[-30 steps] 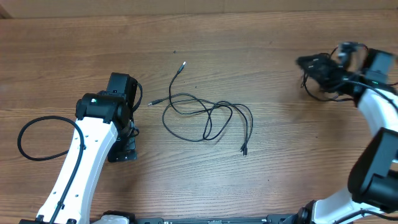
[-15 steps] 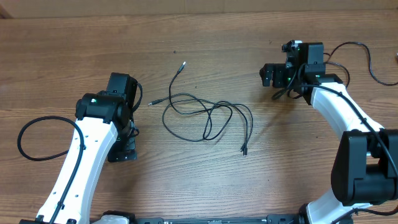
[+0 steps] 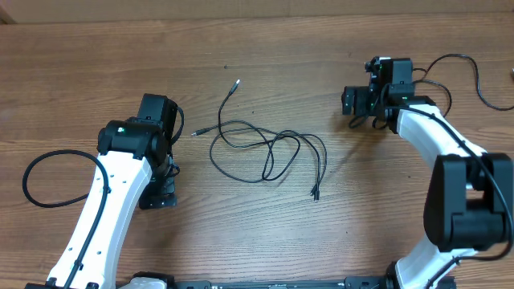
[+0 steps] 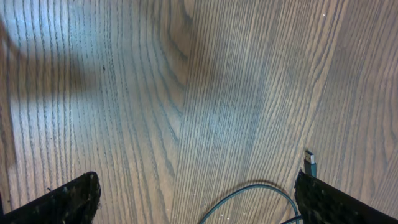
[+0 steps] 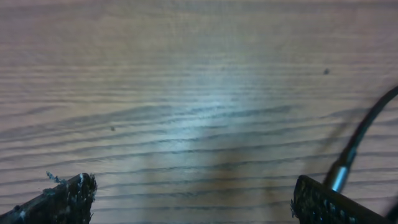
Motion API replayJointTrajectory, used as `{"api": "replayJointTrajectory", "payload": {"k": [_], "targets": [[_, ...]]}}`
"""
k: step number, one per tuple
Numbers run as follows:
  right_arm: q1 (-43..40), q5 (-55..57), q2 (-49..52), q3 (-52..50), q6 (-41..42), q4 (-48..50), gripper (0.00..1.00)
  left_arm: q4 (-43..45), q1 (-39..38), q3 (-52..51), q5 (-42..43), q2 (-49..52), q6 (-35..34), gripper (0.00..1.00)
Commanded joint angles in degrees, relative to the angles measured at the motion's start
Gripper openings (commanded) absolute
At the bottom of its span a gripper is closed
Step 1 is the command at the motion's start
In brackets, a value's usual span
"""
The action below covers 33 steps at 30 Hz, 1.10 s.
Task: Untangle cables
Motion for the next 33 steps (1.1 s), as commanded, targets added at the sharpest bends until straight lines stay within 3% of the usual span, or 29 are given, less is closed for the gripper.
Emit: {"api": "replayJointTrajectory", "payload": {"k": [1,16,22,33], "targets": [[0.02,0.72,3.30,0.39,-0.31,0.48,1.00,-0.20,0.24,0.83,-0.98,-1.33,0.48,1.00],[-0.42,4.46,8.74,0.39,-0.31,1.62,1.00,-0.20,0.24,0.83,-0.98,-1.33,0.48,1.00],[-1.53,11.06,8.74,0.39,-0.33,1.88,1.00,-0.20,0.24,0.83,-0.98,-1.33,0.48,1.00],[-9.86,11.80,8.74,0.39,-0.50,4.85,1.00,-0.20,0.24,0.83,-0.98,-1.33,0.48,1.00]]}}
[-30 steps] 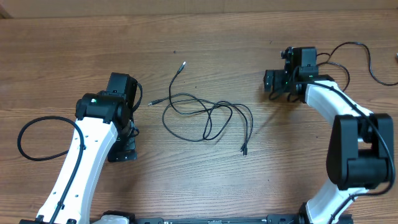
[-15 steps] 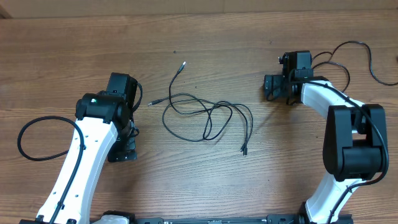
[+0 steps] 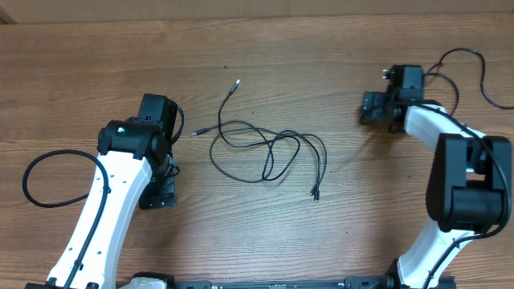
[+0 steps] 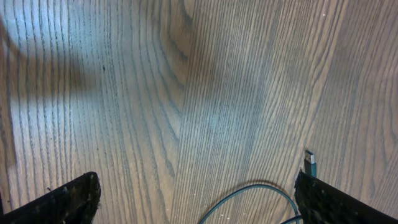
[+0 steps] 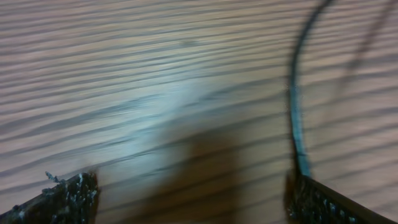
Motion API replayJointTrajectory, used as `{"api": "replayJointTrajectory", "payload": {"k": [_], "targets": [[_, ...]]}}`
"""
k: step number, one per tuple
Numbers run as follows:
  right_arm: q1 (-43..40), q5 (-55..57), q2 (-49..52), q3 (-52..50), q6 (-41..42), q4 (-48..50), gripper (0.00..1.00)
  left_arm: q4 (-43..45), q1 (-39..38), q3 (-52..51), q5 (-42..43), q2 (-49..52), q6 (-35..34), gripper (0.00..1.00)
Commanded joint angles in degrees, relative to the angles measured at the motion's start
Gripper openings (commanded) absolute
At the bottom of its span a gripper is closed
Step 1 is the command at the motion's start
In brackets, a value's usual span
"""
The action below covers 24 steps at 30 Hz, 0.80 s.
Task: Untangle cables
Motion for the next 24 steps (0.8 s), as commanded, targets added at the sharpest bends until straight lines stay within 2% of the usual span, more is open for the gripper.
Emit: {"api": "replayJointTrajectory", "payload": {"k": [1,10,15,18,24], "targets": [[-4.39,2.25,1.57,0.37,-0.33,0.70,1.00,-0.20,0.24,0.83,-1.01,-1.33,0.48,1.00],[-15.08,0.74,1.57,0.37,-0.02,1.77,1.00,-0.20,0.24,0.83,-1.01,-1.33,0.48,1.00],[-21.51,-4.74,1.57,0.37,0.59,2.49,1.00,-0.20,0.24,0.83,-1.01,-1.33,0.48,1.00],[-25.18,-7.34,1.57,0.37,3.80,2.58,1.00,-0.20,0.24,0.83,-1.01,-1.33,0.48,1.00],[-28.39,-16.06,1.57,0.39,5.11,2.60,1.00,-0.20,0.24,0.83,-1.01,-1.33,0.48,1.00]]}}
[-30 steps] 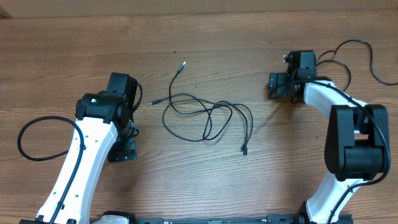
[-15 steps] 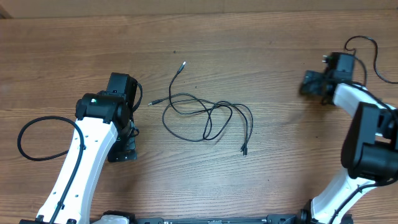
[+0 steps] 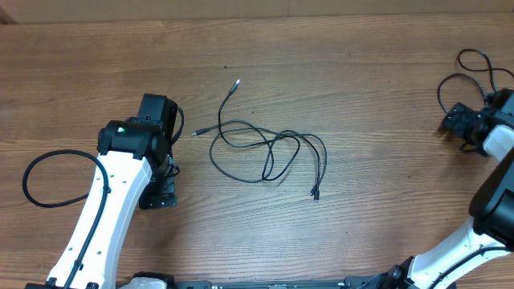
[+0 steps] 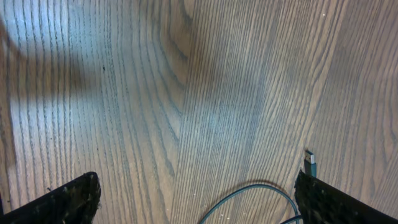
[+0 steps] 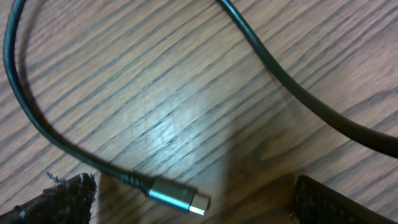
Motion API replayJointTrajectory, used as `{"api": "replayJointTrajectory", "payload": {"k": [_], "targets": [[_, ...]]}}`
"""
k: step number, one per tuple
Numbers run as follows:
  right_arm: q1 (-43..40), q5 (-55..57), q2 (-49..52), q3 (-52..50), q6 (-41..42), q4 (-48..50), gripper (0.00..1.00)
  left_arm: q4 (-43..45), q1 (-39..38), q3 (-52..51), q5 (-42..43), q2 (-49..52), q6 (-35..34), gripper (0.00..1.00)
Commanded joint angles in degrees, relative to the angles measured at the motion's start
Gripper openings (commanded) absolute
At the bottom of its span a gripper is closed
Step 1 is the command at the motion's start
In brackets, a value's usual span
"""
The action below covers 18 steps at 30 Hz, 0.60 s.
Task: Untangle cables
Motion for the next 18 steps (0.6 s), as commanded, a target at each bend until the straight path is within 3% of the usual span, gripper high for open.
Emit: {"api": "replayJointTrajectory", "payload": {"k": [1,5,13,18], "targets": [[-0.46,-7.34,1.03,0.39,1.68,0.33,1.00,-0.20,0.24,0.83,-1.01,-1.33,0.46,1.00],[-0.31,-12.63,1.01,0.39,1.64,-0.11,1.00,-0.20,0.24,0.83,-1.01,-1.33,0.46,1.00],[-0.31,-45.24,-1.31,1.60,-2.71,0.59,1.00,-0.20,0.24,0.83,-1.01,-1.33,0.46,1.00],[0.02,-54.45,-4.31,3.28,-2.67,0.00,1.00,-0.20,0.24,0.83,-1.01,-1.33,0.46,1.00]]}}
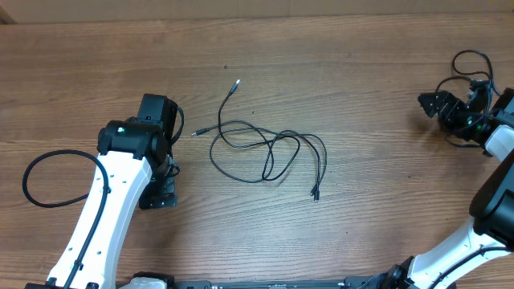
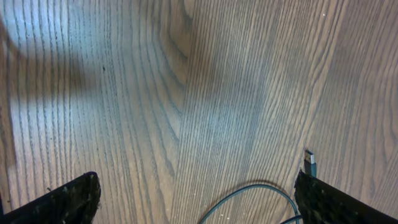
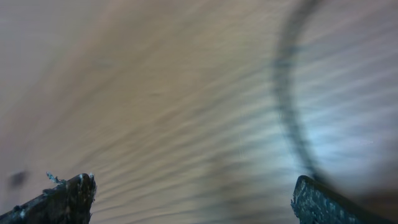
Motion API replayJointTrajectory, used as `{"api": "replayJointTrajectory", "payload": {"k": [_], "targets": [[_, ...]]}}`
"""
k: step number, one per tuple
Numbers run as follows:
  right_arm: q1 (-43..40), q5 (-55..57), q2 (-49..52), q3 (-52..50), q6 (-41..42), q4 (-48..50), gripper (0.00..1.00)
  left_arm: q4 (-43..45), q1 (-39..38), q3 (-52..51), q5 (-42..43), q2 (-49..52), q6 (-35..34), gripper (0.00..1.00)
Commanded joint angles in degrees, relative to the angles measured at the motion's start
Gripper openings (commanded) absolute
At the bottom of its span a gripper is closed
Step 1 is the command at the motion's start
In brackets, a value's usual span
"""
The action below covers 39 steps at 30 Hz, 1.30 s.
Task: Untangle cables
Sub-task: 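Lower the right gripper onto the central cable pile and grasp a cable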
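Note:
A tangle of thin black cables point(image 1: 269, 148) lies mid-table, with one plug end point(image 1: 235, 83) reaching up and another point(image 1: 195, 132) pointing left. My left gripper point(image 2: 198, 199) hovers open just left of the tangle, and a cable loop point(image 2: 255, 190) and a plug point(image 2: 309, 163) show by its right finger. My right gripper point(image 1: 438, 104) is open at the far right, away from the tangle. Its view is blurred, with an arc of thick cable point(image 3: 289, 106) above the right finger point(image 3: 323, 202).
A thicker black cable point(image 1: 470, 60) curls at the table's far right edge near the right gripper. Another black loop point(image 1: 32, 181) lies left of the left arm point(image 1: 120, 177). The wooden table point(image 1: 321, 48) spreads around the tangle.
My right gripper has shifted a little left and up from the far right edge. Its view no longer shows the silver plug, only blurred wood and a cable arc. The left arm and tangle are unchanged.
My right gripper stood open right of the tangle, then a little farther right, then at the table's far right edge over a thick cable with a silver plug. Now it sits slightly back to the left. The left gripper and the tangle stayed put throughout.

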Motion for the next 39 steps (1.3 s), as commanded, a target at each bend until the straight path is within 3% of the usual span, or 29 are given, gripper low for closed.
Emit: {"api": "replayJointTrajectory", "payload": {"k": [1,15,20,25,30,36,39], "targets": [[0.68,-12.31,-5.20,2.62,-1.03,-0.68,1.00,-0.22,0.24,0.83,-1.01,-1.31,0.48,1.00],[12.66,-11.80,-20.28,2.62,-2.08,-7.50,1.00,-0.22,0.24,0.83,-1.01,-1.31,0.48,1.00],[21.51,-2.84,-21.05,2.60,-2.05,-15.15,1.00,-0.22,0.24,0.83,-1.01,-1.31,0.48,1.00],[33.42,13.29,-21.05,2.60,-1.79,-29.88,1.00,-0.22,0.24,0.83,-1.01,-1.31,0.48,1.00],[43.95,14.84,-21.05,2.60,-1.60,-41.35,1.00,-0.22,0.24,0.83,-1.01,-1.31,0.48,1.00],[52.02,17.03,-21.05,0.96,-1.38,-44.52,1.00,-0.22,0.24,0.83,-1.01,-1.31,0.48,1.00],[54.27,17.59,-21.03,-0.94,2.47,-42.77,1.00,-0.22,0.24,0.83,-1.01,-1.31,0.48,1.00]]}}
